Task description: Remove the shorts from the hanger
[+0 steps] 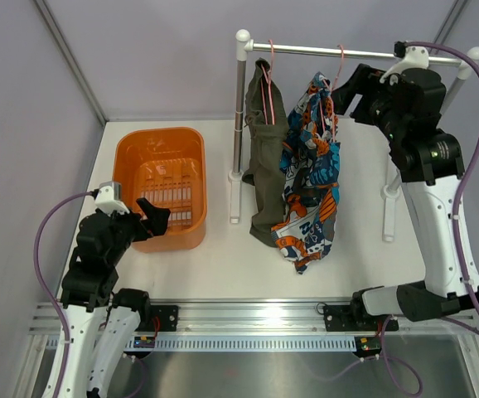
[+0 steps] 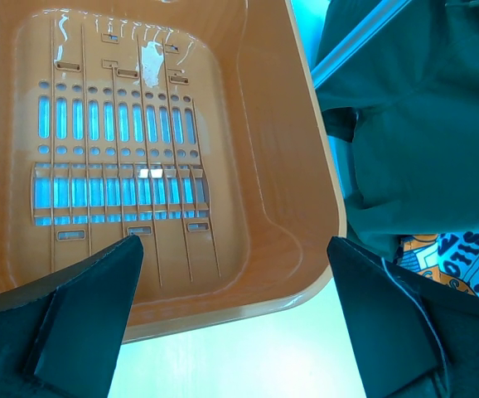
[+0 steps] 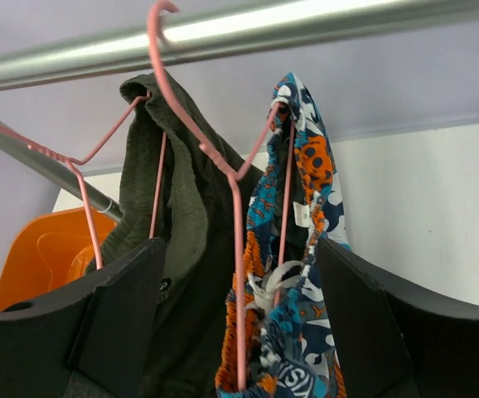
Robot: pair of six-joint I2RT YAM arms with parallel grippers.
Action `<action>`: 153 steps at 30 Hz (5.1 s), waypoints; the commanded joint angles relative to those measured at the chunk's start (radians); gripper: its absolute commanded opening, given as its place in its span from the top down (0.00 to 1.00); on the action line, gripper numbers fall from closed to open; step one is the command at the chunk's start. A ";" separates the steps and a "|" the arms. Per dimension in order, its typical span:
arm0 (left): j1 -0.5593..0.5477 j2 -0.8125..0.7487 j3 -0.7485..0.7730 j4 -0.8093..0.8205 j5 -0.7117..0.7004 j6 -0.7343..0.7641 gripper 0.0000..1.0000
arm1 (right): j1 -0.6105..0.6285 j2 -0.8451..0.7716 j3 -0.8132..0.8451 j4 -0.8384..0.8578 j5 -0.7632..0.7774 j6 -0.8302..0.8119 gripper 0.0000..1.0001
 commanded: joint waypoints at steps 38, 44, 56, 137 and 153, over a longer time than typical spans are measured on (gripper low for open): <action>-0.005 0.007 -0.004 0.059 0.026 0.022 0.01 | 0.138 0.276 0.113 0.170 0.360 -0.222 0.42; -0.006 0.011 -0.004 0.058 0.026 0.021 0.01 | 0.144 0.288 0.109 0.175 0.354 -0.216 0.54; -0.005 0.019 -0.004 0.058 0.028 0.021 0.01 | 0.155 0.287 0.141 0.170 0.395 -0.254 0.97; -1.204 0.976 0.473 0.431 -0.840 -0.078 0.14 | 0.895 -0.446 -0.582 -0.198 0.544 0.335 1.00; -1.189 0.968 0.485 0.385 -0.928 -0.047 1.00 | 0.939 -0.449 -0.528 -0.238 0.573 0.339 1.00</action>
